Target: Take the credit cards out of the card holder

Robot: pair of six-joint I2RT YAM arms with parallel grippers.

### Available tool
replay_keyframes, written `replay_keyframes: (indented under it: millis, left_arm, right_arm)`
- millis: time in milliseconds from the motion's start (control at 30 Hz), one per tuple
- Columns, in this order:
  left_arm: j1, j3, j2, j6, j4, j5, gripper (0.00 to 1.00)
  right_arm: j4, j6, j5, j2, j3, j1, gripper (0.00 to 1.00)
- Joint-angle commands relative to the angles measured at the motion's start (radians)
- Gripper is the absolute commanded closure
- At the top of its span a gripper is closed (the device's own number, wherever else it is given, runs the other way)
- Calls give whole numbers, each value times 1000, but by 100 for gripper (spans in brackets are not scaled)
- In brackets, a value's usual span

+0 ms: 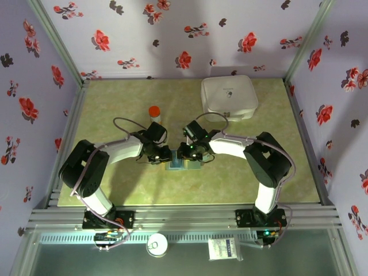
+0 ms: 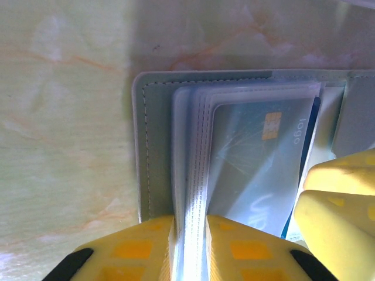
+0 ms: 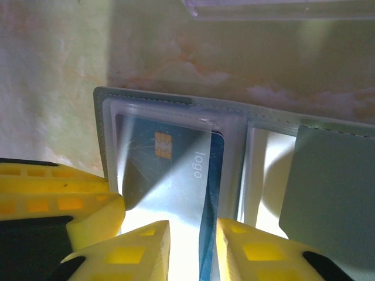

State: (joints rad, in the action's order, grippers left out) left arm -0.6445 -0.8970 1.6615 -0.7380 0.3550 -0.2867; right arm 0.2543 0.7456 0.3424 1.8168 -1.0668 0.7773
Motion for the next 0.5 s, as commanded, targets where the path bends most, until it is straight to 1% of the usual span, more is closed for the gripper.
replay_keyframes:
  millis: [0, 167, 467]
  left_arm:
    - [-6, 5, 3, 5, 34, 34, 80]
    - [-6, 6, -2, 6, 34, 34, 81]
    - [-5, 12, -3, 6, 33, 31, 81]
  right_arm:
    - [-18, 17, 18, 13, 2, 6, 77]
    - [-28, 23, 21, 18, 6, 6, 78]
    - [-43, 38, 20, 37, 14, 7, 76]
